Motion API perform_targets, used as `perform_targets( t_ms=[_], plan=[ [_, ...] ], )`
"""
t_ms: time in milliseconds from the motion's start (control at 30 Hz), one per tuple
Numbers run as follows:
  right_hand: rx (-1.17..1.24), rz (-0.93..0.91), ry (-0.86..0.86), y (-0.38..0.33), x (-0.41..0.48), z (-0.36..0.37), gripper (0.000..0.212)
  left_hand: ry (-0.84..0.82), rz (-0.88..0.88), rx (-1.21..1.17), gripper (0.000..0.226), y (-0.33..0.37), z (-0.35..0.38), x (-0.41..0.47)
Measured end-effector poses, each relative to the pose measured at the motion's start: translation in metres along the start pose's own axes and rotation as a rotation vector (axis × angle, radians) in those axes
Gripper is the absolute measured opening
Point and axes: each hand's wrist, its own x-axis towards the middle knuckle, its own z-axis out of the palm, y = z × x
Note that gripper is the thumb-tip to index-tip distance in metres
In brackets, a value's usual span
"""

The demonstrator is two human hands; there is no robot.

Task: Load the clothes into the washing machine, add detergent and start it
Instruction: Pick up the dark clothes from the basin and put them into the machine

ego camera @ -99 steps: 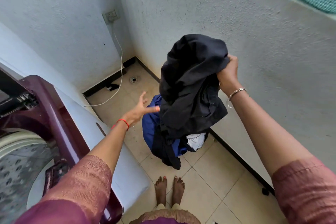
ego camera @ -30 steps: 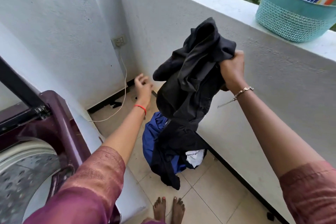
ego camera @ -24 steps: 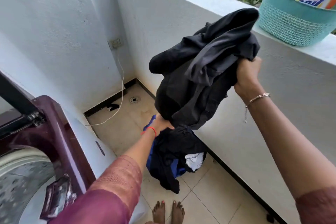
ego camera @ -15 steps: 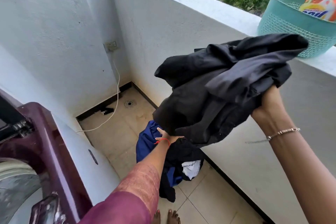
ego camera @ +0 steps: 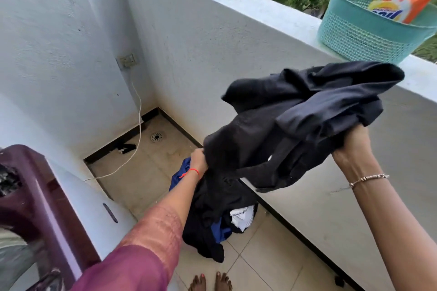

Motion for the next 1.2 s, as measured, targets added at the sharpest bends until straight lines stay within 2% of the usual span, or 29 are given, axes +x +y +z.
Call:
perform_targets(
  t_ms=[67, 133, 200, 300, 367, 467, 567, 733, 900, 1067, 1200],
  plan=[
    [-0.159, -0.11, 0.191, 0.006, -0.002, -0.003, 0.023, 0.126, 0.065, 0.039, 0.03, 0.016, -0.019, 0.009],
    [-0.307, -0.218, 0.212, 0.015, -0.008, 0.0, 0.024, 0.153, 0.102, 0.016, 0.035, 0.034, -0.039, 0.001],
    [-0.442, -0.266, 0.142, 0.029, -0.012, 0.001, 0.009, 0.156, 0.162, 0.038, 0.037, 0.054, -0.05, -0.014],
    [-0.605, -0.301, 0.022, 0.044, -0.017, 0.008, 0.029, 0.183, 0.303, 0.029, 0.04, 0.089, -0.061, -0.041],
    [-0.655, -0.363, -0.094, 0.044, -0.029, 0.023, 0.02, 0.193, 0.433, 0.041, 0.039, 0.107, -0.071, -0.06],
    [-0.742, -0.47, -0.286, 0.041, -0.045, 0.053, 0.038, 0.22, 0.552, 0.075, 0.042, 0.126, -0.092, -0.09],
    [-0.817, -0.595, -0.4, 0.037, -0.055, 0.082, 0.03, 0.32, 0.622, 0.134, 0.045, 0.138, -0.121, -0.119],
    [-0.836, -0.789, -0.557, 0.031, -0.087, 0.138, 0.044, 0.49, 0.704, 0.179, 0.048, 0.142, -0.176, -0.179],
    [-0.782, -0.956, -0.752, 0.03, -0.148, 0.191, 0.046, 0.726, 0.702, 0.158, 0.05, 0.126, -0.231, -0.238],
    [-0.722, -1.03, -0.954, 0.037, -0.225, 0.236, 0.052, 0.955, 0.671, 0.182, 0.053, 0.093, -0.29, -0.29],
    [-0.725, -1.043, -1.111, 0.053, -0.287, 0.265, 0.056, 1.06, 0.654, 0.233, 0.057, 0.055, -0.337, -0.332]
  ],
)
